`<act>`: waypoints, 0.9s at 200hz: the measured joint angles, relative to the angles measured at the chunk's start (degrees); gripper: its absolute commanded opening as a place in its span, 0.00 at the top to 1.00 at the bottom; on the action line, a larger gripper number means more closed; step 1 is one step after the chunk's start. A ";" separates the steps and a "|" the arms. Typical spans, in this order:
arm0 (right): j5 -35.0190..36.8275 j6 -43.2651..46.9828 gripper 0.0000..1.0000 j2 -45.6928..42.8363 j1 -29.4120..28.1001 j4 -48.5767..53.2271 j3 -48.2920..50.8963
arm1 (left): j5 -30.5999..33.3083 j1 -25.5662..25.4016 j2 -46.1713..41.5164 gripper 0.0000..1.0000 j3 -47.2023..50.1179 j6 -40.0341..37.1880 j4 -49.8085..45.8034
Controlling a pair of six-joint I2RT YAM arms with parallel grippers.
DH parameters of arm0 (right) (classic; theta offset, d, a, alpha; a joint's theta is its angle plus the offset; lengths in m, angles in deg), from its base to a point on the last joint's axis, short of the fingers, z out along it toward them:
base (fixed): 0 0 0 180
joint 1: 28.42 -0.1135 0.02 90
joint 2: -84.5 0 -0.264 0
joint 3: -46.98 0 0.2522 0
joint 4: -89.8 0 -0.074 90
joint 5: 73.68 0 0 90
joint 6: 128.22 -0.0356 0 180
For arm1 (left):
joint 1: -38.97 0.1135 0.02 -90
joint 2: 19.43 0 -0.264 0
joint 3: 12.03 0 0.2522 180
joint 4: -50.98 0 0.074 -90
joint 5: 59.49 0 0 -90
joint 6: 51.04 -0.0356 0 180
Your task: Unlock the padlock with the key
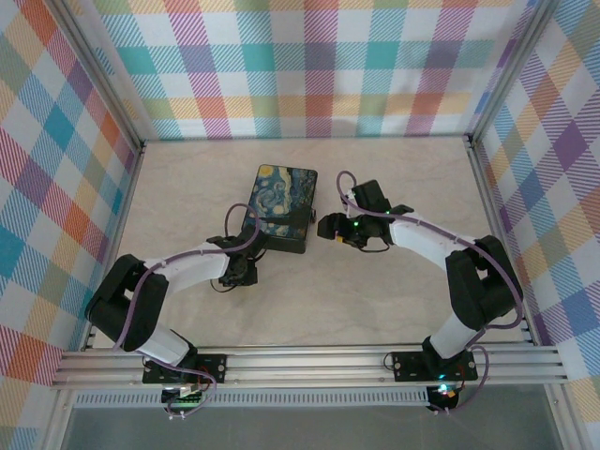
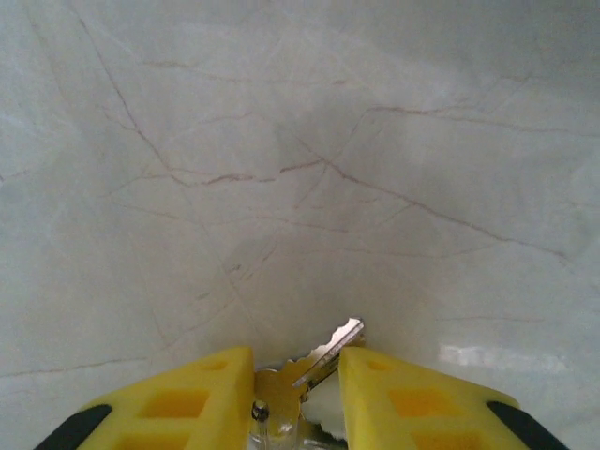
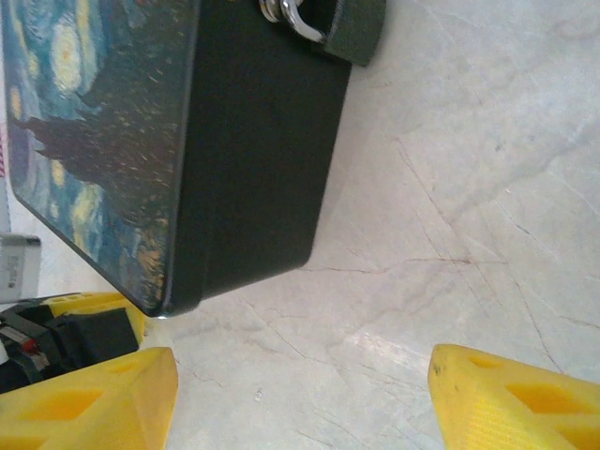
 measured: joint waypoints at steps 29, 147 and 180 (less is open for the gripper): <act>-0.22 0.00 0.29 0.00 0.00 0.02 0.59 | -0.48 0.00 0.07 0.86 0.07 -0.33 1.11; -2.47 1.62 0.30 -1.33 -0.46 0.42 0.94 | -9.49 0.00 -13.05 1.00 -3.06 0.68 -2.49; -8.46 2.47 0.35 -4.59 -1.86 -3.10 4.33 | -16.17 0.00 -16.28 1.00 -4.24 1.05 -0.85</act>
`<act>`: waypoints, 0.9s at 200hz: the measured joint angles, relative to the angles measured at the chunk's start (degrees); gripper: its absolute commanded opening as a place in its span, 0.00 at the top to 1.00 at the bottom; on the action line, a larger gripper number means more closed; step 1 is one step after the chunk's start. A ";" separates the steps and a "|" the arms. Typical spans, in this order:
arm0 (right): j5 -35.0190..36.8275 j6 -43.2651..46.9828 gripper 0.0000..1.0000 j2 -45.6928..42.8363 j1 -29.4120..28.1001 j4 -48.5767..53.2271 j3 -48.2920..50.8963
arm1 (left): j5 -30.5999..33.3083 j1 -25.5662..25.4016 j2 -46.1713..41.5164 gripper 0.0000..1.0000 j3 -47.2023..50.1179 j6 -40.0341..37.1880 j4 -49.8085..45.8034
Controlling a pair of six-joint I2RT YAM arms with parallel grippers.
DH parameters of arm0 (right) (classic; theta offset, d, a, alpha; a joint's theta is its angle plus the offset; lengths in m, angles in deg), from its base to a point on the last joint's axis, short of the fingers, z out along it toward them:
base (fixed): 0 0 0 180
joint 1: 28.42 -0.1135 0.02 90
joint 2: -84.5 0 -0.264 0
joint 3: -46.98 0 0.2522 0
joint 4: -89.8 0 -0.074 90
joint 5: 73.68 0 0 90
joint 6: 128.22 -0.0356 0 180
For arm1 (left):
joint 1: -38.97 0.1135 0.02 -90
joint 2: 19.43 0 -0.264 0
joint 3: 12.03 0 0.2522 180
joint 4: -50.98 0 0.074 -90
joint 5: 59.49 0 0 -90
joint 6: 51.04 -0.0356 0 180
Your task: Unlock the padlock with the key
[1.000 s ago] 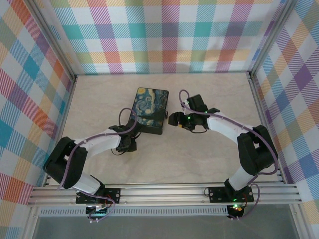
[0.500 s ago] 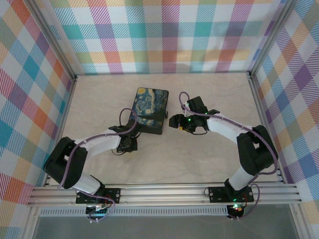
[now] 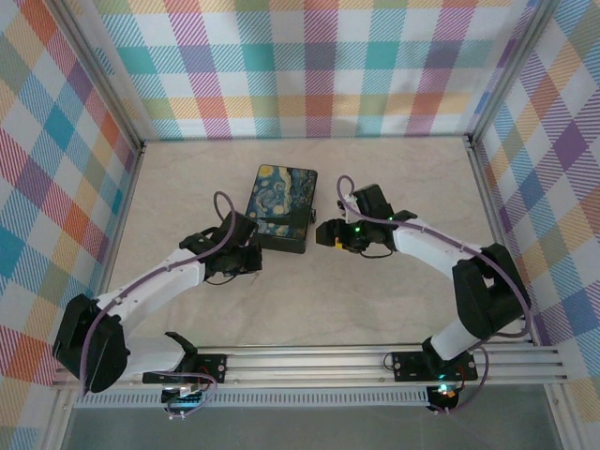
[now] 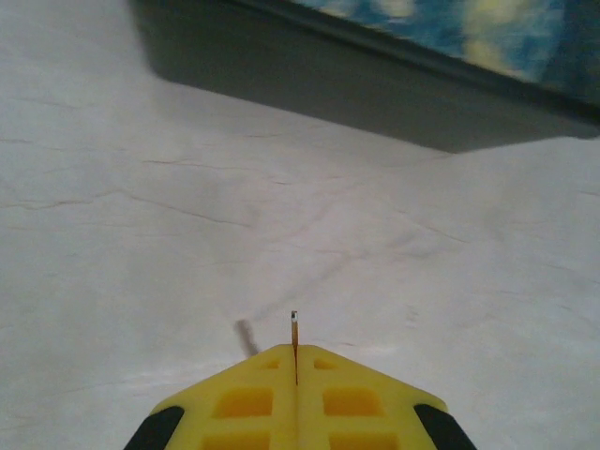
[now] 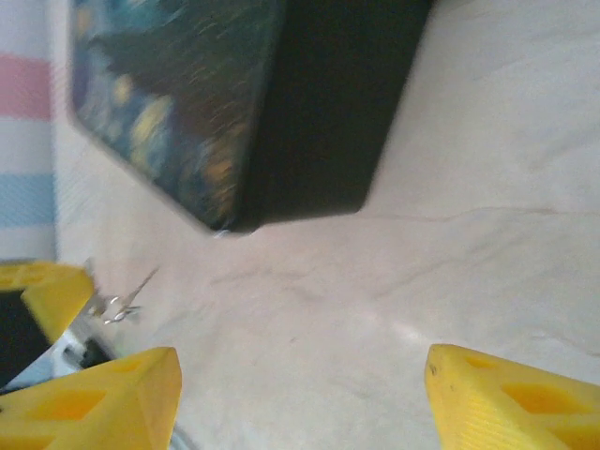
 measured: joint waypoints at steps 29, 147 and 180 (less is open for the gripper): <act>-10.60 -1.42 0.48 -4.28 -1.62 -11.21 6.99 | -8.81 0.00 -2.19 1.00 -0.68 1.18 5.57; -19.08 -5.09 0.65 -10.56 -1.70 -37.11 14.84 | -26.32 -0.04 -2.27 1.00 -1.66 6.93 30.73; -19.17 -7.02 0.62 -8.87 -1.70 -41.62 14.91 | -27.12 -0.04 -2.25 1.00 -1.60 7.21 32.00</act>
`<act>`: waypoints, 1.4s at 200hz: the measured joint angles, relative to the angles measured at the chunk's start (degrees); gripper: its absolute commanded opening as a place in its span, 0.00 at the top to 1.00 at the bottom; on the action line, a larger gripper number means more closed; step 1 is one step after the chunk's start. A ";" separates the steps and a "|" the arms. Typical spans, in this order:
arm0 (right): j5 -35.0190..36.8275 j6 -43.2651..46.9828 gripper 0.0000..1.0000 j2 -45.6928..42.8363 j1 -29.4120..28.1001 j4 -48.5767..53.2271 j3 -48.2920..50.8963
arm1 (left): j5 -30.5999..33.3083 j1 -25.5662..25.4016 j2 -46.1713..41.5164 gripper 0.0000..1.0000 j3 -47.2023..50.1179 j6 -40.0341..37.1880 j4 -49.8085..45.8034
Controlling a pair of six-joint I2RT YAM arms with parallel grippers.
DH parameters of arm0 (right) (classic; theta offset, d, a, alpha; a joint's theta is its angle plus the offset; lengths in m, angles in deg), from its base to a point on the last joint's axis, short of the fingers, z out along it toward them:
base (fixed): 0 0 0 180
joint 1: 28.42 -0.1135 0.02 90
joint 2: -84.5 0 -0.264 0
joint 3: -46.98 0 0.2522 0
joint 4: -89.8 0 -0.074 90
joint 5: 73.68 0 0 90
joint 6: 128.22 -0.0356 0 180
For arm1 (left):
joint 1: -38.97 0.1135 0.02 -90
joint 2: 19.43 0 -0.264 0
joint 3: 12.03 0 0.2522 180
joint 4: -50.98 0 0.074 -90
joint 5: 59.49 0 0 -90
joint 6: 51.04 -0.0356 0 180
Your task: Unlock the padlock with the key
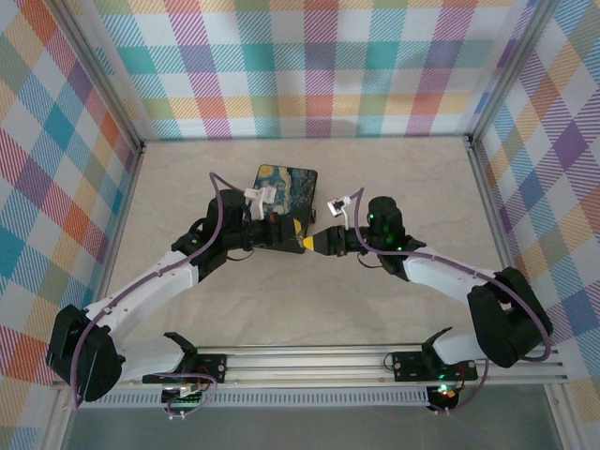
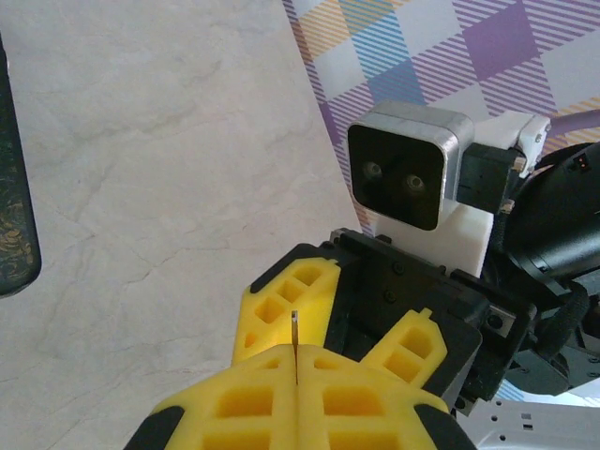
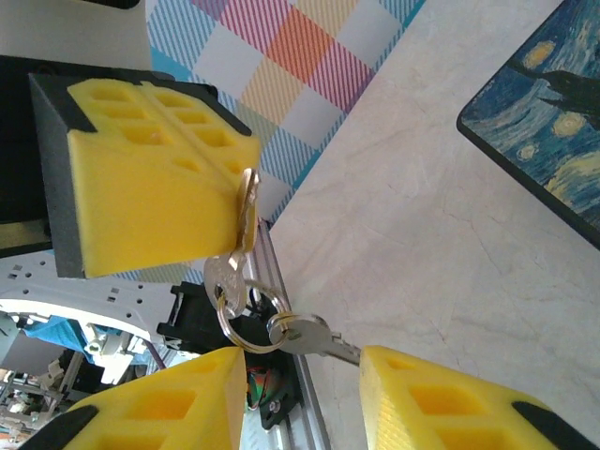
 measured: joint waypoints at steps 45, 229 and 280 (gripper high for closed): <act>-0.13 -1.84 0.60 0.66 0.00 -3.21 0.09 | -0.48 -0.02 0.13 1.00 0.22 0.00 0.96; 0.24 -2.01 0.75 2.56 -2.54 -5.46 0.07 | -1.31 -0.22 0.07 1.00 2.82 1.49 2.80; 0.26 -2.78 0.87 2.45 -2.67 -6.78 0.09 | -1.09 -0.22 0.07 1.00 3.02 1.46 2.99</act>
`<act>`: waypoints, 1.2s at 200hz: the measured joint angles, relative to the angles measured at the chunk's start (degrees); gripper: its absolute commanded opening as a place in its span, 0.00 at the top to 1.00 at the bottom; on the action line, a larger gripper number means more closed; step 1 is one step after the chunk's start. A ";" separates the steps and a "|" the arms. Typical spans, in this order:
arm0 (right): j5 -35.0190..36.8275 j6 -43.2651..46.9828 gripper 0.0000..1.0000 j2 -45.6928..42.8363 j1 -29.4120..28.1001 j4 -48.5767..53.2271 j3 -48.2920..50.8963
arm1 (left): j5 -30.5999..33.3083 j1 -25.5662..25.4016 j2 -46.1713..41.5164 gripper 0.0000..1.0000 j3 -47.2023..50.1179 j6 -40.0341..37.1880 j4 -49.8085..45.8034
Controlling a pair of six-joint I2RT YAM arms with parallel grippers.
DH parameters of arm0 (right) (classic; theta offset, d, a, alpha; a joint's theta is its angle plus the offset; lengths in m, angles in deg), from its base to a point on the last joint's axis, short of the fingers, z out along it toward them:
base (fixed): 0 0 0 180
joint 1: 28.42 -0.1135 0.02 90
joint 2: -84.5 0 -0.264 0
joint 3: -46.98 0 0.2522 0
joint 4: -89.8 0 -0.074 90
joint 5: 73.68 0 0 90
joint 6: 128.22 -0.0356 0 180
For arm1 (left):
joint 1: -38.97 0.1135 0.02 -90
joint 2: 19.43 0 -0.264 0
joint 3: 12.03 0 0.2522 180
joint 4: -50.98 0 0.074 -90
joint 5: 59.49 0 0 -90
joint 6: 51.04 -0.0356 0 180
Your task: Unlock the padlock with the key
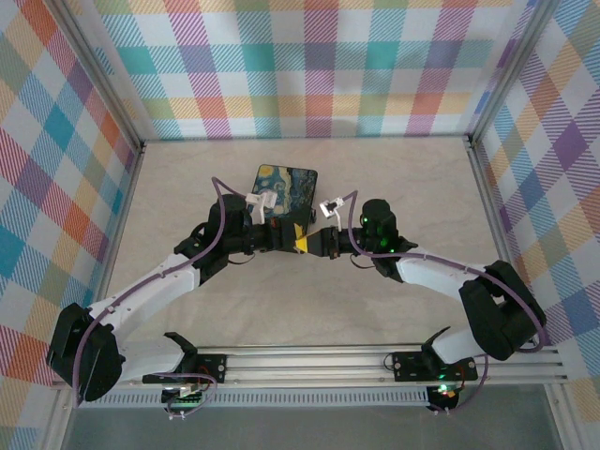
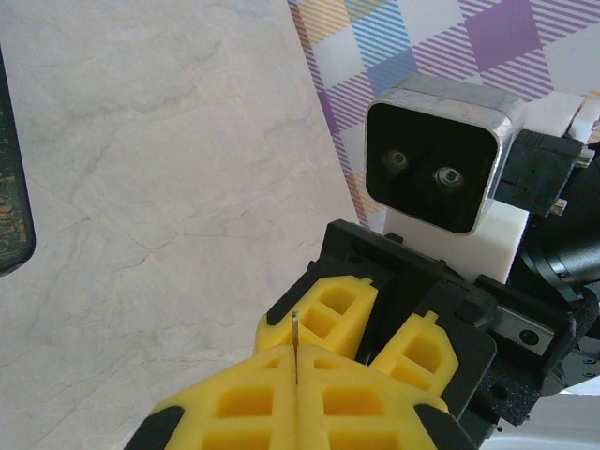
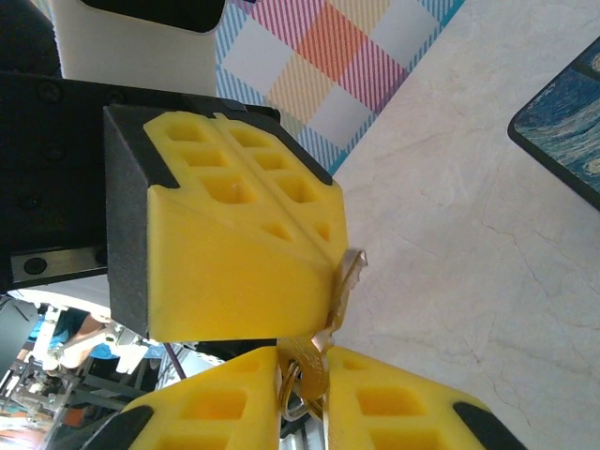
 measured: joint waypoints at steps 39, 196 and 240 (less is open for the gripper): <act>2.29 1.40 0.91 -1.95 0.00 1.64 1.07 | 0.24 -0.04 -0.66 1.00 0.48 0.00 0.61; 13.73 5.60 0.62 -6.16 7.78 25.14 1.22 | 17.27 -3.54 3.72 0.69 -2.78 -5.20 -22.99; 17.07 4.33 0.62 -3.15 10.78 29.24 2.21 | 23.15 -10.25 8.90 0.67 2.49 -1.29 -25.92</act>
